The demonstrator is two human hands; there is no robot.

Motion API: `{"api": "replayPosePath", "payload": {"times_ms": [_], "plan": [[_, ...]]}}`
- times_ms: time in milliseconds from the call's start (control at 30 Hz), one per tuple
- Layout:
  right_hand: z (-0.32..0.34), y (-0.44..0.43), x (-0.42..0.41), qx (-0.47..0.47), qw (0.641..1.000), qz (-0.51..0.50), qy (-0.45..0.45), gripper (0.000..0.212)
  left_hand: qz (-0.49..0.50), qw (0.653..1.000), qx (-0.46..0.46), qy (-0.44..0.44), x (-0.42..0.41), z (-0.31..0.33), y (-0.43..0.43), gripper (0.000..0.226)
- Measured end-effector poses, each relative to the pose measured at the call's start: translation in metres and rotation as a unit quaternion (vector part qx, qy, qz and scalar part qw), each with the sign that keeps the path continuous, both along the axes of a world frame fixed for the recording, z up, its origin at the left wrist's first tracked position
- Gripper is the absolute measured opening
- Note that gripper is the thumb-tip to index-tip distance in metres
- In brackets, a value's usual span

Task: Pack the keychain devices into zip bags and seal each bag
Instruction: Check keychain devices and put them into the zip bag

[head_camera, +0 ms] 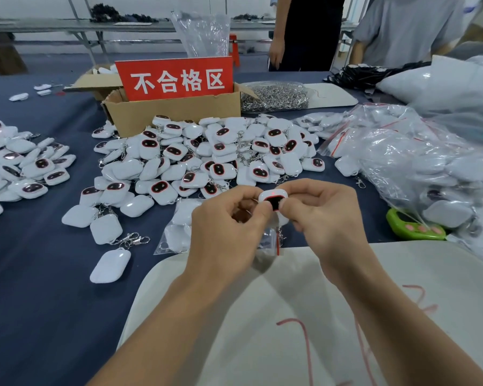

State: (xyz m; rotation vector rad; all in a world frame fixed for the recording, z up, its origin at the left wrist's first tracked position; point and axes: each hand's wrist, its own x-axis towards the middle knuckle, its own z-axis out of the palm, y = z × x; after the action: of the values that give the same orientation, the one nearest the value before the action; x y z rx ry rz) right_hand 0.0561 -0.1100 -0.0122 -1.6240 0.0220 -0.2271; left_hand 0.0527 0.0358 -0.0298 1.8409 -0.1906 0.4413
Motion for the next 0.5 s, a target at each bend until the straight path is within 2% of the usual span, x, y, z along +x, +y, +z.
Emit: {"api": "replayPosePath", "payload": {"times_ms": [233, 333, 500], "plan": [[0.0007, 0.0017, -0.0017, -0.014, 1.000, 0.009, 0.000, 0.025, 0.010, 1.000, -0.003, -0.003, -0.0006, -0.0001, 0.0004, 0.008], [0.0022, 0.0033, -0.0027, -0.013, 1.000, 0.015, -0.006, 0.019, 0.009, 1.000, -0.004, -0.016, -0.0008, -0.0001, 0.0010, 0.011], [0.0069, 0.0034, -0.0052, 0.008, 0.999, 0.044, -0.018, 0.027, 0.009, 0.997, -0.080, 0.002, 0.0023, -0.0001, 0.0012, 0.012]]}}
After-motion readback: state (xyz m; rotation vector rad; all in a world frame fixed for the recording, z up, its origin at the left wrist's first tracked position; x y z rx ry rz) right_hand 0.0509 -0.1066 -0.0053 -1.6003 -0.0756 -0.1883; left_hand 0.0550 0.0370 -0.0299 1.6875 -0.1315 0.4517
